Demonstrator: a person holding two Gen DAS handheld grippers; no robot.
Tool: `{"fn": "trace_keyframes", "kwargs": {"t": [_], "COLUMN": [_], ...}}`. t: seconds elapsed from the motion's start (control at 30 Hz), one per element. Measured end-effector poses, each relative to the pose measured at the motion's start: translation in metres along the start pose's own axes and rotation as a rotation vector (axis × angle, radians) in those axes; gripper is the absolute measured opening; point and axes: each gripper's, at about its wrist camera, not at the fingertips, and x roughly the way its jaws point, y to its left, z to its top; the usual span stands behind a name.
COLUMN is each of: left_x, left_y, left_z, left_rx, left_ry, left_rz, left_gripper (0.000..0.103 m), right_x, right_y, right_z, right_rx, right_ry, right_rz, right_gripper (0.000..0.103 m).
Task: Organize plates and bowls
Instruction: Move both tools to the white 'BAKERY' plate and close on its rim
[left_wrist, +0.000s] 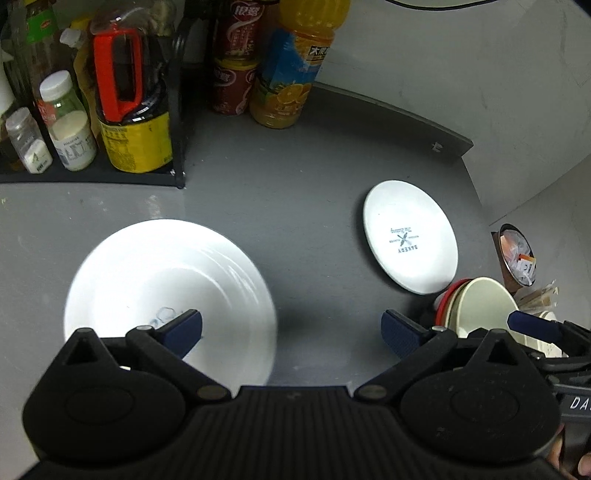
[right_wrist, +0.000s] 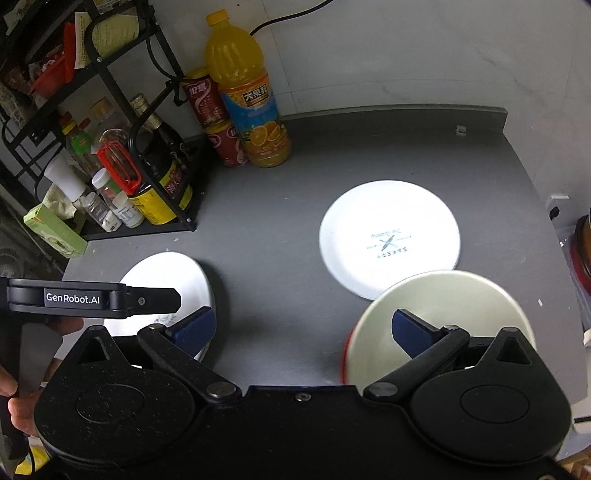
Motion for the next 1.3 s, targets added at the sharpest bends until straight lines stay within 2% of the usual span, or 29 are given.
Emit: {"fn": "trace_keyframes", "kwargs": {"t": [0.27, 0.47, 0.63, 0.8, 0.87, 1.03, 1.17, 1.23, 1.3], "left_x": [0.011, 0.017, 0.025, 0.043, 0.051, 0.08, 0.102, 0.113, 0.123], "left_y": [-0.023, -0.033, -0.039, -0.043, -0.046, -0.056, -0.062, -0.065, -0.066], "left_z": [-0.004, -0.001, 0.004, 0.01, 0.012, 0.02, 0.026, 0.029, 0.032], "left_rx": [-0.051, -0.093, -0.131, -0.193, -0.212, -0.251, -0.276, -0.28, -0.288], "left_ry": [0.019, 0.014, -0.017, -0.024, -0.03, -0.004, 0.014, 0.017, 0.024], "left_rz": [0.041, 0.072, 0.059, 0.024, 0.016, -0.023, -0.042, -0.045, -0.043], "left_gripper": [0.102, 0.102, 0.102, 0.099, 0.099, 0.086, 0.073, 0.07, 0.062], "right_x": [-0.002, 0.003, 0.018, 0.036, 0.043, 0.067, 0.083, 0.091, 0.1], "right_y": [-0.033, -0.062, -0.087, -0.112, -0.123, -0.148, -0.157, -0.16, -0.165], "right_z": [0.015, 0.032, 0.045, 0.06, 0.065, 0.075, 0.081, 0.084, 0.088], "right_rx": [-0.002, 0.001, -0.002, 0.024, 0.035, 0.059, 0.027, 0.009, -0.001], "right_ry": [-0.025, -0.031, 0.008, 0.062, 0.082, 0.153, 0.177, 0.189, 0.205], "right_rz": [0.016, -0.012, -0.016, 0.009, 0.02, 0.024, 0.022, 0.026, 0.052], "right_gripper": [0.102, 0.101, 0.09, 0.085, 0.08, 0.061, 0.057, 0.052, 0.048]}}
